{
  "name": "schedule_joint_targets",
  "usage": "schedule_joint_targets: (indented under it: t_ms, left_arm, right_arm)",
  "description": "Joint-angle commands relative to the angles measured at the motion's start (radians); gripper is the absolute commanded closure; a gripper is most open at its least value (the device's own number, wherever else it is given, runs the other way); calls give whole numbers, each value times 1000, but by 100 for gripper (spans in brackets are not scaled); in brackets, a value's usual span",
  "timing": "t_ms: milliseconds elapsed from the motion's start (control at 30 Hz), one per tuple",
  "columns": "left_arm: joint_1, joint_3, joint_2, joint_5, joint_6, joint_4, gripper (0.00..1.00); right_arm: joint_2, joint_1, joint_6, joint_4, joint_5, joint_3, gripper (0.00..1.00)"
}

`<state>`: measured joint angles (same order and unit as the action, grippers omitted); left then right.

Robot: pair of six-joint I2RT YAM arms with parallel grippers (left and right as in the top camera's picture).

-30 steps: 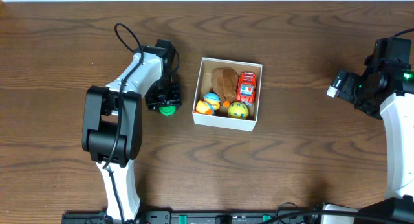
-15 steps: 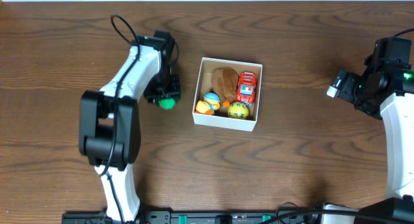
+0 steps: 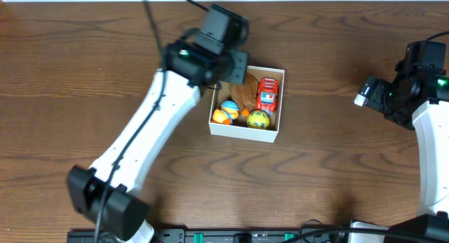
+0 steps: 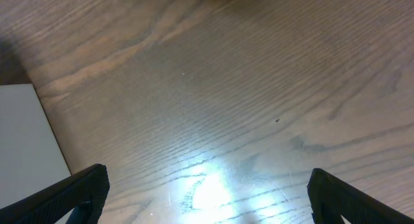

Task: Pack container
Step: 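Place the green ball into the box and release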

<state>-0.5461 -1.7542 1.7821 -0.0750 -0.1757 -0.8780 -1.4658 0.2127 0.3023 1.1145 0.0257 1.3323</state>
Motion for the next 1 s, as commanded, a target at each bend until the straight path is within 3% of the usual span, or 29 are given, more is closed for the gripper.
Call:
schedule_joint_targets:
  t_ms: [0, 167, 267, 467, 667, 967]
  left_arm:
    - [12, 22, 84, 53, 33, 0, 62]
    - [37, 22, 151, 53, 33, -4, 61]
    - [40, 23, 168, 53, 33, -10, 39]
    - [40, 23, 169, 53, 33, -10, 10]
    - [50, 22, 141, 54, 32, -40, 1]
    - [209, 22, -58, 69, -2, -117, 2]
  right_arm:
    - [-5, 2, -12, 4, -1, -3, 1]
    - [-5, 2, -12, 1, -1, -3, 1]
    - [-5, 2, -12, 0, -1, -3, 1]
    - [-5, 2, -12, -1, -1, -3, 1]
    - [-5, 2, -24, 0, -1, -3, 1]
    - [22, -90, -103, -64, -5, 0, 1]
